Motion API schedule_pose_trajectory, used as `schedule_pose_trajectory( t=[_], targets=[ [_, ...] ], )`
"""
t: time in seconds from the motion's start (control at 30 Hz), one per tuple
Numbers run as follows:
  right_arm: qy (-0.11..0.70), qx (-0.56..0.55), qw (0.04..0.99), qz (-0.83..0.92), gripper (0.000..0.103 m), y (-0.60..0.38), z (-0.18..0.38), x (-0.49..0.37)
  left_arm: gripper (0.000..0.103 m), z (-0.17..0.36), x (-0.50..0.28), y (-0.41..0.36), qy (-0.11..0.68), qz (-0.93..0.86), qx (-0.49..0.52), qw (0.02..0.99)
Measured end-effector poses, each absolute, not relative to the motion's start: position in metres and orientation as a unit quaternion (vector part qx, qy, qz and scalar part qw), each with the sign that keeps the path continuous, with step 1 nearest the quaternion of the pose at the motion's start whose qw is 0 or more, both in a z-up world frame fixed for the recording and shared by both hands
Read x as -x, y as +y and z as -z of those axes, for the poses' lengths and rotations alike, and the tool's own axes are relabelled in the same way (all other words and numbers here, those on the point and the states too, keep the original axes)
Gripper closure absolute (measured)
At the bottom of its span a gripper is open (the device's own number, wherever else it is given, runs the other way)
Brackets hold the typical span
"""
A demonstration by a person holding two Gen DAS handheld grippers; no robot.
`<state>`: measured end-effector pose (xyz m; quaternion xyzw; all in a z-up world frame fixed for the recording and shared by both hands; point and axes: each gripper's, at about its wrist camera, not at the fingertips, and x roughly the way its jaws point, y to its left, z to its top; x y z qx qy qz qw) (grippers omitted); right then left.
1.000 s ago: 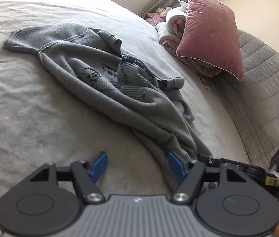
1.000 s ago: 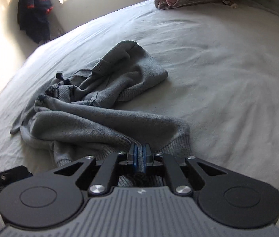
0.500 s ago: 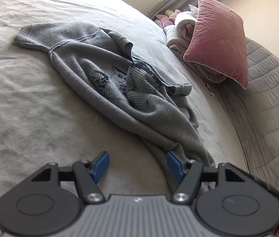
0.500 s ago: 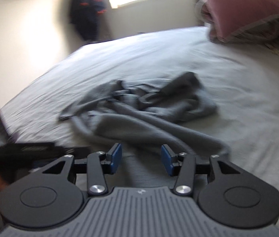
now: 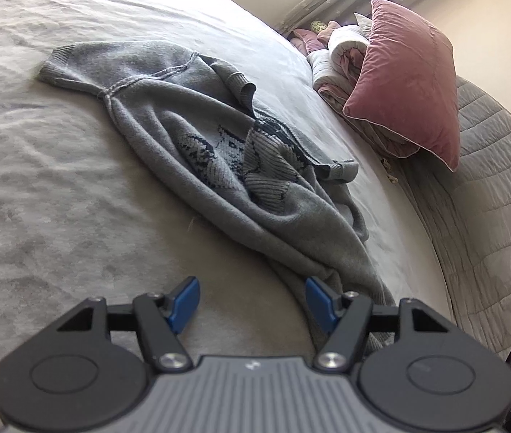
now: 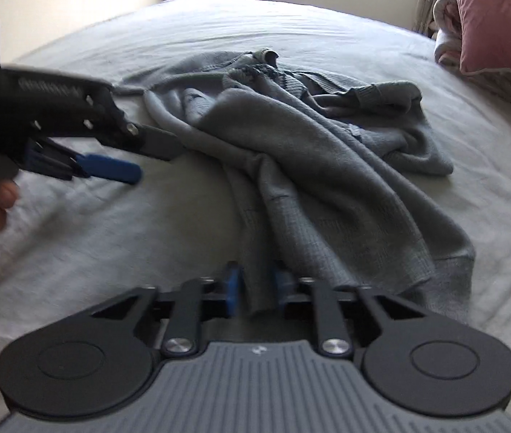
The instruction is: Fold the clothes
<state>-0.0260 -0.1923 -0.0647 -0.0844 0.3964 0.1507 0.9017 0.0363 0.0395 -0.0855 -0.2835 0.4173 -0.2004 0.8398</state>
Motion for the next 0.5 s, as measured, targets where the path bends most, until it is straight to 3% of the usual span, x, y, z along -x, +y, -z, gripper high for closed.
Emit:
schedule_pose_trajectory(
  t=[0.23, 0.5],
  targets=[
    [0.409, -0.086, 0.877, -0.239, 0.095, -0.216, 0.035, 0.033, 0.037, 0.088, -0.032, 0.068, 0.416, 0.187, 0.32, 0.83],
    [0.41, -0.187, 0.825, -0.34, 0.095, -0.202, 0.012, 0.049, 0.037, 0.094, -0.022, 0.112, 0.406, 0.178, 0.39, 0.807]
  ],
)
